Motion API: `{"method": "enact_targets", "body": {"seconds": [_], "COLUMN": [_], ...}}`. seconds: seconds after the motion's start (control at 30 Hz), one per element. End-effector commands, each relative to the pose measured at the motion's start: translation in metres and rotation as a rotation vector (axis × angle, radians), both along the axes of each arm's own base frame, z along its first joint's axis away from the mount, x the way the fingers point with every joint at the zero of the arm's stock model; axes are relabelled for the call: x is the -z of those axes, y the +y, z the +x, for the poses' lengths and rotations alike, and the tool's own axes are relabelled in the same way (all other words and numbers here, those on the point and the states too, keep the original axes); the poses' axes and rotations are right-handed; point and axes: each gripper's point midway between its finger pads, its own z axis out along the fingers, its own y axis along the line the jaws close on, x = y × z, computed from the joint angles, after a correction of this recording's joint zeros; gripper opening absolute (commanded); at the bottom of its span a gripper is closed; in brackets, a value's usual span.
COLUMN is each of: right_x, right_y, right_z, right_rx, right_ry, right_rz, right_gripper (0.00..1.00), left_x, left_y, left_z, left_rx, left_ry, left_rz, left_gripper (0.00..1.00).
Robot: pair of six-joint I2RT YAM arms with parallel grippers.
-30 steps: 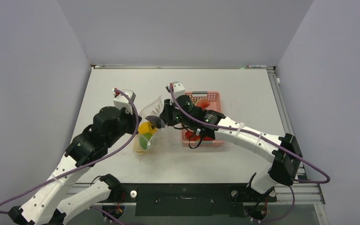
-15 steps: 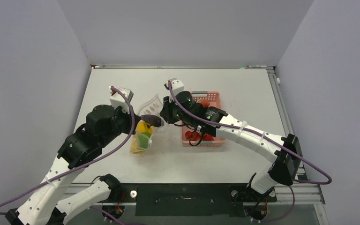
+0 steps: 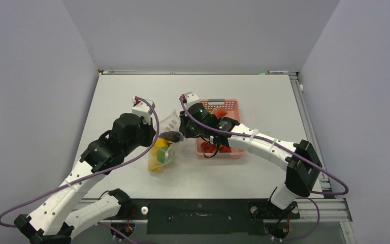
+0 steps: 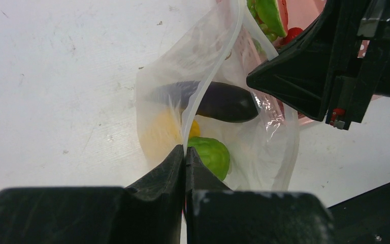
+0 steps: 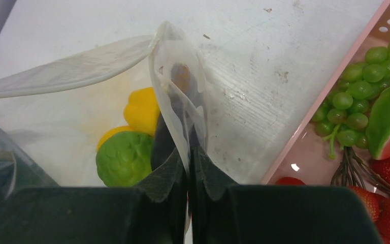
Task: Place the food in the zip-top bag and seal the zipper
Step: Adjust the zipper food storage bag at the center of the board.
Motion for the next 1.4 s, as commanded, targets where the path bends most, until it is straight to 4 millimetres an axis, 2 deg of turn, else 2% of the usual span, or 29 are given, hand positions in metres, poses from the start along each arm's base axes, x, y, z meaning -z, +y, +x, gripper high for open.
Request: {"method": "enact_targets", "body": {"seconds": [0.0,0.17,0.33,0.4,0.53,0.67,0.87,1.07,1.23,1.37], "right_x": [0.015,0.034,0.034,0.028,0.012,-0.005,-0.026,-0.037,-0.031,-0.016], "right_y": [-0.004,-0.010,-0.011,-0.011,-0.014,-0.021,-0.043,-0.074,-0.102,-0.120], "right_z": [0.002,0.000,-0.001,-0.002,-0.003,-0.002,0.004,0.017,0.028,0.033], "right_rx": [0.000,0.003,-0.004,-0.009,-0.012,0.003,0.054,0.146,0.243,0.288], "right_ry": [0.000,0.019,0.012,0.004,-0.027,-0.067,-0.118,-0.168,-0.174,-0.144], "right_rz": [-0.023,-0.057,-0.053,-0.044,-0.019,-0.009,-0.020,-0.069,-0.129,-0.176], "right_gripper": [0.05,0.05,0.07,0.11,0.27,0.39,0.49,0.56,0.63,0.67], "left_x": [-0.016,-0.011,-0.001,0.003,0.011,0.009,0.008,0.005,0.003,0.002], "left_y": [-0.005,-0.009,-0.009,-0.008,-0.006,-0.007,-0.004,0.000,0.002,0.001], "left_z": [0.012,0.012,0.011,0.010,0.009,0.009,0.008,0.007,0.005,0.005], "left_rx": [-0.009,0.014,0.018,0.016,0.017,0.024,0.017,0.004,0.002,0.007], "left_ry": [-0.076,-0.078,-0.074,-0.070,-0.058,-0.063,-0.072,-0.082,-0.094,-0.093], "left_rz": [-0.040,-0.049,-0.046,-0.039,-0.026,-0.032,-0.038,-0.037,-0.048,-0.053], "left_gripper": [0.00,0.00,0.00,0.00,0.00,0.00,0.00,0.00,0.00,0.00]}}
